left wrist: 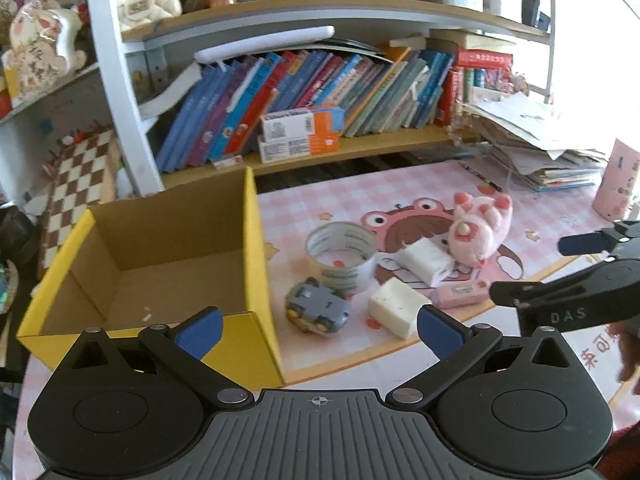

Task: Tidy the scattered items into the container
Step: 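Move the left tool to the white foam block while the right tool approaches the pink USB stick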

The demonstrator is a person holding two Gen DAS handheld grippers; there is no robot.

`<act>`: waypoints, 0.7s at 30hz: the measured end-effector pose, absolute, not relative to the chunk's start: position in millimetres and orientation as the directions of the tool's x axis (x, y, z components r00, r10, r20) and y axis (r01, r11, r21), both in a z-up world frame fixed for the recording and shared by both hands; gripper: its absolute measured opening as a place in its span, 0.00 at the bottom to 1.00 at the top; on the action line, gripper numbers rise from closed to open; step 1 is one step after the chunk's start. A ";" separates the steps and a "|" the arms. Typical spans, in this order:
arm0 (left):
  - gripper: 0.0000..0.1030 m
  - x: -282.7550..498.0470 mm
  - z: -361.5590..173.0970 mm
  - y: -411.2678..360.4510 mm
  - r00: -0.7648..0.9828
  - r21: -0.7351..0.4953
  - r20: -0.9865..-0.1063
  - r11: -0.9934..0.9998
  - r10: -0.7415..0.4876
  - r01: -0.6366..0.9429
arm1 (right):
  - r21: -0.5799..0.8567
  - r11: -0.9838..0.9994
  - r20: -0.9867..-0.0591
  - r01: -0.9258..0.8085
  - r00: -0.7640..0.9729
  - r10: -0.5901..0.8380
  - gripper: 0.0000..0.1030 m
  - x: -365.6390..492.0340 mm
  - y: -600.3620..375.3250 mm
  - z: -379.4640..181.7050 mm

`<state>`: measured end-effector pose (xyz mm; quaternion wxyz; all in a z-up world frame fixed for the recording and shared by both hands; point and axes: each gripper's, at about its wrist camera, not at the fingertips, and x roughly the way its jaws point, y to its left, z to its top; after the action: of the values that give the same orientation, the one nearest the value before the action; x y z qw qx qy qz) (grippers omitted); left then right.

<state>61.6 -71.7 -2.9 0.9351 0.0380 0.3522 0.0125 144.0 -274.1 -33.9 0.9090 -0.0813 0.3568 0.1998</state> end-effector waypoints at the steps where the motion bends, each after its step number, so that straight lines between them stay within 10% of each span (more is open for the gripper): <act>1: 1.00 63.5 -4.1 -73.3 0.747 0.081 -0.662 0.997 0.049 0.006 | 0.004 0.906 -0.680 -0.424 0.663 0.313 1.00 145.8 -275.7 -34.8; 17: 0.99 97.2 -27.4 -96.5 0.686 0.106 -0.727 0.992 0.030 0.068 | 0.012 0.887 -0.710 -0.461 0.621 0.332 0.97 164.2 -280.8 -45.5; 21: 0.84 106.6 -35.7 -104.4 0.667 0.102 -0.745 0.987 -0.007 0.125 | 0.035 0.877 -0.738 -0.479 0.579 0.345 0.65 173.3 -278.8 -54.2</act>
<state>106.6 -104.4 -35.7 0.9101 0.0723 0.4064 -0.0364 173.3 -278.8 -54.2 0.8847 -0.0844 0.3950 0.2330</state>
